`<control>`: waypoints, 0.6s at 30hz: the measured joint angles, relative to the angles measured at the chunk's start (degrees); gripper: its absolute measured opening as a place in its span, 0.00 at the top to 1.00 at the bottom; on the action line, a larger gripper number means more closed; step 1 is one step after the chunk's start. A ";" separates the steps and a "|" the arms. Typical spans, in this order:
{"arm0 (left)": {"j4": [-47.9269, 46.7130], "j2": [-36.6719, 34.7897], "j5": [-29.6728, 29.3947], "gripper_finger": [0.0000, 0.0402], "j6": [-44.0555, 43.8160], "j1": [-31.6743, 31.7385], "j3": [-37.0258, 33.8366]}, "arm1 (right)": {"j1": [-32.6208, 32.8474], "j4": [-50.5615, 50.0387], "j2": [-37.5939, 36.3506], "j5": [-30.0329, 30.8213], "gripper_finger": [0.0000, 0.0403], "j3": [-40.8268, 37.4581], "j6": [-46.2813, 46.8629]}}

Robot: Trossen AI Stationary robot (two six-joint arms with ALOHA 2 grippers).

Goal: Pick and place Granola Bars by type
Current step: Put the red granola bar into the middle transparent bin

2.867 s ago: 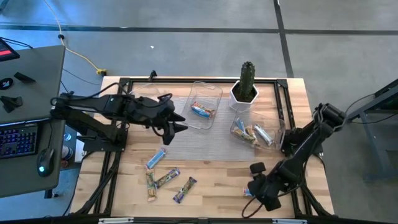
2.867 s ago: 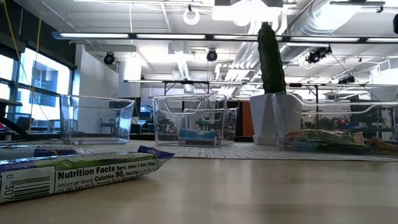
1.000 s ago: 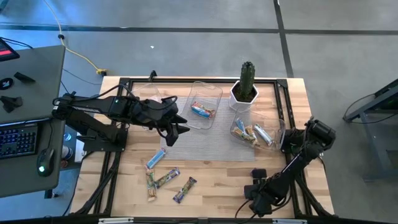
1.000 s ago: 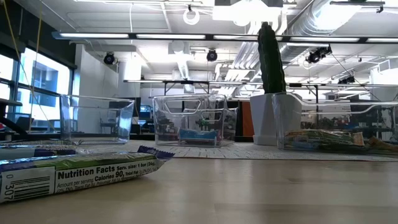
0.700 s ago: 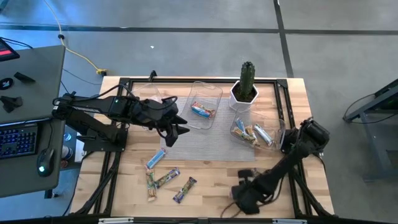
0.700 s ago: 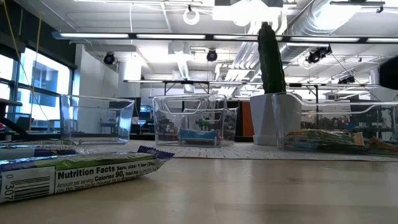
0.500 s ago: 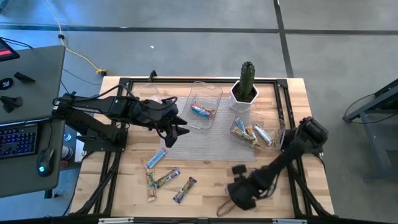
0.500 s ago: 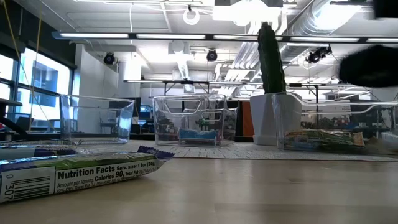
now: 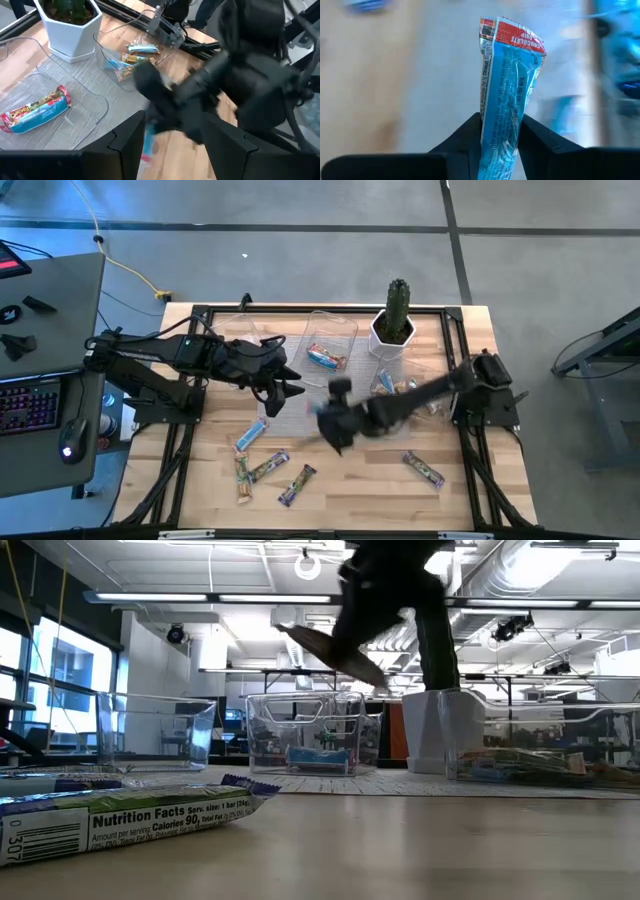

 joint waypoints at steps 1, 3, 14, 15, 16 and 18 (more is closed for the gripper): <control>-0.02 0.00 0.00 0.54 0.22 0.00 0.00 | -2.10 -0.81 -0.04 0.35 0.76 1.56 -1.83; -0.04 0.00 0.00 0.54 0.22 -0.02 0.00 | -6.56 -1.27 -0.06 0.35 0.76 4.21 -4.93; -0.51 -0.02 -0.07 0.54 0.34 -0.05 0.04 | -29.24 13.70 -0.14 -22.98 0.76 -0.37 -8.82; -0.68 -0.02 0.17 0.54 0.37 -0.11 0.04 | -30.36 15.69 -0.14 -23.82 0.76 -1.81 -9.52; -0.72 0.00 0.21 0.54 0.37 -0.13 0.04 | -31.31 17.42 -0.13 -24.19 0.76 -3.05 -10.28; -0.91 -0.02 0.03 0.54 0.36 -0.05 0.04 | -32.60 20.73 -0.13 -25.48 0.76 -5.10 -11.78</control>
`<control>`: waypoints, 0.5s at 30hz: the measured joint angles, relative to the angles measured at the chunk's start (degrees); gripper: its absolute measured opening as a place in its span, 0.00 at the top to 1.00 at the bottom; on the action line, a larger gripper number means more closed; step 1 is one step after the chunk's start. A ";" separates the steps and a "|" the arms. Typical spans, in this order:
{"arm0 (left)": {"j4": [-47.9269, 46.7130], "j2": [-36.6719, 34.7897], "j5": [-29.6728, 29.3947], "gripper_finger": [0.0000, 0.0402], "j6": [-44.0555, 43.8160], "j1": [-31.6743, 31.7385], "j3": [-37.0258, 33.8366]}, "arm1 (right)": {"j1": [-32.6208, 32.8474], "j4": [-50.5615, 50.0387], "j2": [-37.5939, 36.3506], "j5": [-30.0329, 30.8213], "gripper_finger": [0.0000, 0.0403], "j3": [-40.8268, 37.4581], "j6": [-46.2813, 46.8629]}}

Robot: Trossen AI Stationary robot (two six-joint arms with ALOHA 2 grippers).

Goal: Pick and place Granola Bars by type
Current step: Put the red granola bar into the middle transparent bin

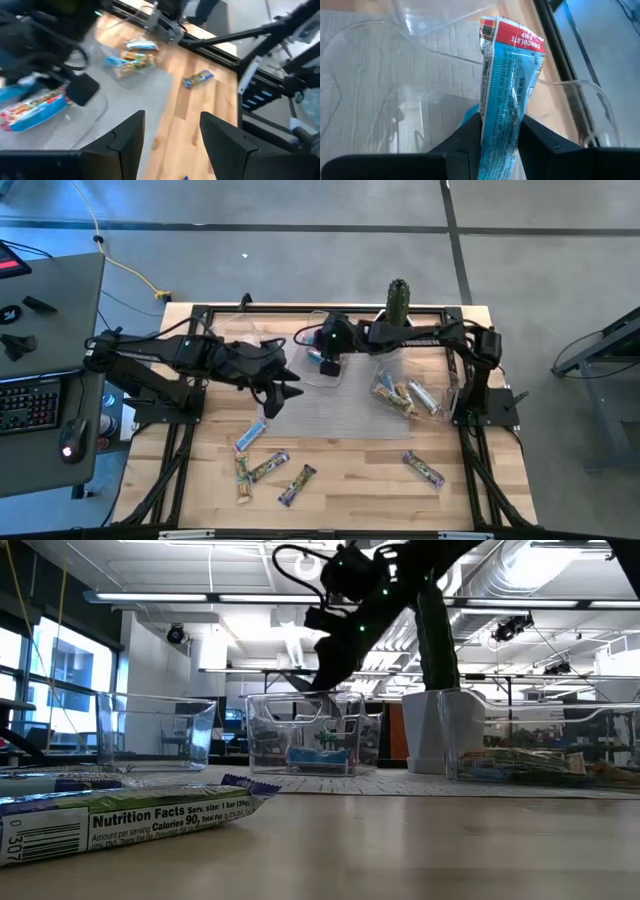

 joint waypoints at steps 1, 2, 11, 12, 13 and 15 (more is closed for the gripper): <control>-0.25 0.00 -0.13 0.54 -0.10 0.06 0.00 | -0.38 1.17 0.00 -0.72 0.76 -0.82 -0.81; -0.53 0.01 -0.36 0.54 -0.16 0.08 0.00 | -0.82 1.95 0.00 -1.36 0.76 -1.48 -1.13; -0.74 0.02 -0.53 0.54 -0.78 0.06 0.00 | -2.35 6.30 0.02 -3.56 0.62 -2.29 -3.27; -0.73 0.02 -0.53 0.54 -0.95 0.06 0.00 | -2.25 6.35 0.02 -3.93 0.60 -2.29 -4.07; -0.75 0.02 -0.51 0.54 -1.18 0.06 0.00 | -2.21 6.37 0.02 -4.12 0.58 -2.29 -4.63; -0.75 0.02 -0.53 0.54 -2.17 0.03 0.00 | -2.24 7.05 0.02 -3.87 0.55 -2.29 -5.46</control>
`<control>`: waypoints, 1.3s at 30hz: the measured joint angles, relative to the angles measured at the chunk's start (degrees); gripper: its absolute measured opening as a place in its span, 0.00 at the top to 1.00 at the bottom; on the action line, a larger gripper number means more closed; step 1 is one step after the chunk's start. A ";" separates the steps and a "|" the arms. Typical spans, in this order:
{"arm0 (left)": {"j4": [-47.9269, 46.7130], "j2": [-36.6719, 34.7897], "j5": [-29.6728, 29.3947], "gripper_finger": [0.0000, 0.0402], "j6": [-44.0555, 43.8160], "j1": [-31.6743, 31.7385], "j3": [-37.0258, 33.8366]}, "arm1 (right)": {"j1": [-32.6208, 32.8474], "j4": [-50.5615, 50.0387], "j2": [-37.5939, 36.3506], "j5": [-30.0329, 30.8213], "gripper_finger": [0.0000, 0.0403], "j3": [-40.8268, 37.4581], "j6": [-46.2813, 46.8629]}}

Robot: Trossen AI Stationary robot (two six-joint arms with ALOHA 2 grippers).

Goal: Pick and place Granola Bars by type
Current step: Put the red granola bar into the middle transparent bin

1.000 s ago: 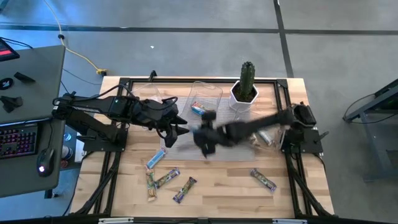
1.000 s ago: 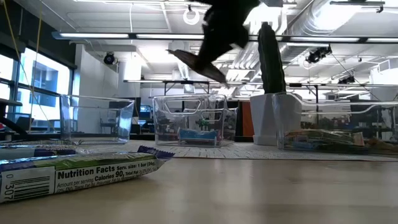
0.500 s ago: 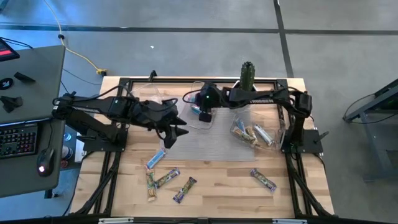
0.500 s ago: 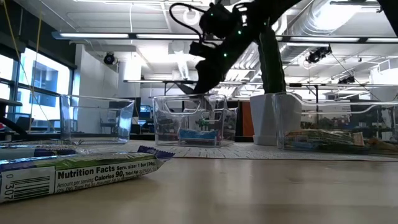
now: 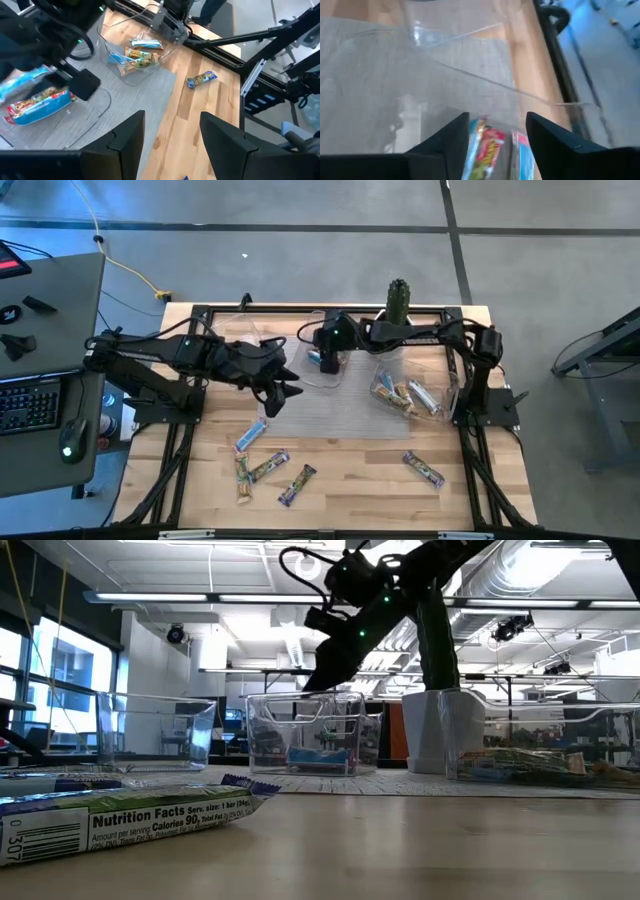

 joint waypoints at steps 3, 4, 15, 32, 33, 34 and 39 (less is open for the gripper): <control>-0.01 0.00 0.06 0.54 -0.42 0.00 -0.01 | 0.25 2.50 -0.18 0.45 0.52 0.26 -1.15; -0.04 0.00 0.24 0.54 -0.42 0.00 -0.01 | 0.65 2.47 -0.34 0.46 0.52 0.73 -1.91; -16.62 -0.02 6.17 0.54 -3.51 -0.85 -0.43 | 10.50 -7.35 -15.30 6.78 0.53 6.34 -7.71; -4.51 0.04 1.82 0.54 -40.05 -13.18 -31.39 | 16.17 -28.80 -30.96 -3.40 0.54 5.66 4.79; -2.70 0.04 2.55 0.54 -40.71 -13.15 -33.28 | 16.17 -28.88 -30.85 -3.39 0.54 5.66 5.50; -0.65 0.04 3.20 0.54 -41.03 -13.14 -35.20 | 16.17 -29.16 -30.82 -3.43 0.54 5.66 6.15; 4.99 0.04 4.63 0.54 -39.16 -13.14 -41.91 | 16.17 -30.09 -30.82 -3.45 0.54 5.64 6.74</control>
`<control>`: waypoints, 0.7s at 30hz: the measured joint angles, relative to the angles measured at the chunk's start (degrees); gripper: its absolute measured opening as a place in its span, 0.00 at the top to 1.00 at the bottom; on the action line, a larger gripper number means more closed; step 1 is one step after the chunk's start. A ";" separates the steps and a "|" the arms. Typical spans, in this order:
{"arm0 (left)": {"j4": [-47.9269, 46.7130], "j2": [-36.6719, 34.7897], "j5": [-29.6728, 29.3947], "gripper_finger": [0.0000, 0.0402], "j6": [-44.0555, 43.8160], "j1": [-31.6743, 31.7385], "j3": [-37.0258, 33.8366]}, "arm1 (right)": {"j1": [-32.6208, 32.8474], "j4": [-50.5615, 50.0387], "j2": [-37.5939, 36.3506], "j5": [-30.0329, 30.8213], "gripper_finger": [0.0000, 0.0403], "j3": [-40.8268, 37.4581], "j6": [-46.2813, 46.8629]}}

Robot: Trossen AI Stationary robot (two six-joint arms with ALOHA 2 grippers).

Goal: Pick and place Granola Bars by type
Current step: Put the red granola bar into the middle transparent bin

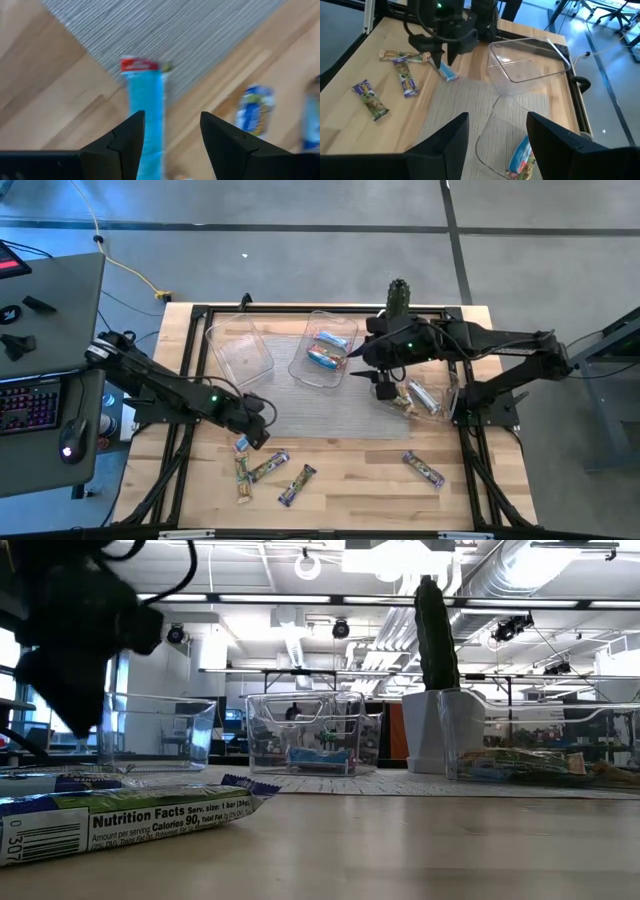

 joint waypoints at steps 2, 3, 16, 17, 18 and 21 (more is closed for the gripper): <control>-0.31 -0.01 0.74 0.54 1.74 0.00 -1.19 | 0.00 -0.12 0.02 -0.02 0.54 0.00 0.13; -0.57 -0.02 1.03 0.54 2.14 0.00 -1.66 | 0.00 -0.21 0.02 -0.02 0.54 0.00 0.17; 6.51 5.66 -0.97 0.54 16.14 0.00 -2.22 | 0.00 -1.14 0.74 -0.02 0.54 0.00 0.16; 6.59 6.39 -1.19 0.54 17.29 -0.02 -2.12 | 0.00 -1.18 0.74 -0.02 0.54 0.00 0.15; 6.63 7.10 -1.43 0.54 18.19 -0.03 -2.07 | 0.00 -1.17 0.74 -0.02 0.54 0.00 0.14; 6.71 8.48 -2.75 0.54 18.07 -0.09 -2.00 | 0.00 -1.16 0.74 -0.02 0.54 0.00 0.15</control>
